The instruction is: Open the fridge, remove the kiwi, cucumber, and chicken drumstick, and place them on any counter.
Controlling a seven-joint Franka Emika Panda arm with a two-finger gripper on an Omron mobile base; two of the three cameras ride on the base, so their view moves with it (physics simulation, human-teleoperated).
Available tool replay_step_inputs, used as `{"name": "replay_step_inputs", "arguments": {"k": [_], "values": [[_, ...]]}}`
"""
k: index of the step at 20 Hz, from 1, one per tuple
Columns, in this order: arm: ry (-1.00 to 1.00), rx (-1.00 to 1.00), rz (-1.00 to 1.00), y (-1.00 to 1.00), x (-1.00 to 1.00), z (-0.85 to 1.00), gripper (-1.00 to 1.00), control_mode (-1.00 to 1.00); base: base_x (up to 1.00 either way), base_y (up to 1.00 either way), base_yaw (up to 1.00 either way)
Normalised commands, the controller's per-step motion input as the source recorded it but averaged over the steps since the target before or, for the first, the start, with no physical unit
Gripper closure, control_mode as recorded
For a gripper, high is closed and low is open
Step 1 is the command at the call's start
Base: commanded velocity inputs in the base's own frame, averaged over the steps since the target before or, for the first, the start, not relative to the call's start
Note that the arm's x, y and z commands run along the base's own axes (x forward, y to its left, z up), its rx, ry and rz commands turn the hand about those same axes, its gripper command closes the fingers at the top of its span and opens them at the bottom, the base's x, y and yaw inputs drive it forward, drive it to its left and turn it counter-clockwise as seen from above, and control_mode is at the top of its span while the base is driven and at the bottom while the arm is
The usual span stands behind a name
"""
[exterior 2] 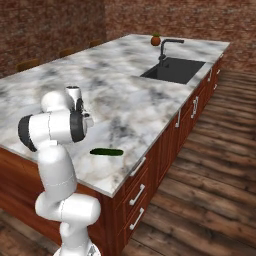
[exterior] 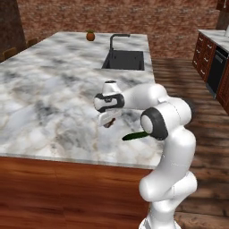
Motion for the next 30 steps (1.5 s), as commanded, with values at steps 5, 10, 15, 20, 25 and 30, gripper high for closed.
{"name": "replay_step_inputs", "arguments": {"k": [5, 10, 15, 20, 25, 30], "values": [[0.01, 0.0, 0.01, 0.12, 0.27, -0.78, 1.0, -1.0, 0.0, 0.0, 0.0], [0.0, 0.0, 0.0, 0.15, 0.03, -0.68, -1.0, -1.0, 0.0, 0.0, 0.0], [-0.04, 0.0, 0.0, 0.0, 0.0, -0.13, -1.0, -1.0, 0.0, 0.0, 0.0], [-0.16, 0.0, 0.0, 0.0, 0.0, 0.18, -1.0, -1.0, 0.0, 0.0, 0.0], [-0.19, 0.04, -0.01, -0.11, -0.1, 0.77, -1.0, -1.0, 0.0, 0.0, 0.0], [-0.24, 0.17, -0.09, -0.37, -0.62, 0.83, -1.0, -1.0, 0.0, 0.0, 0.0]]}}
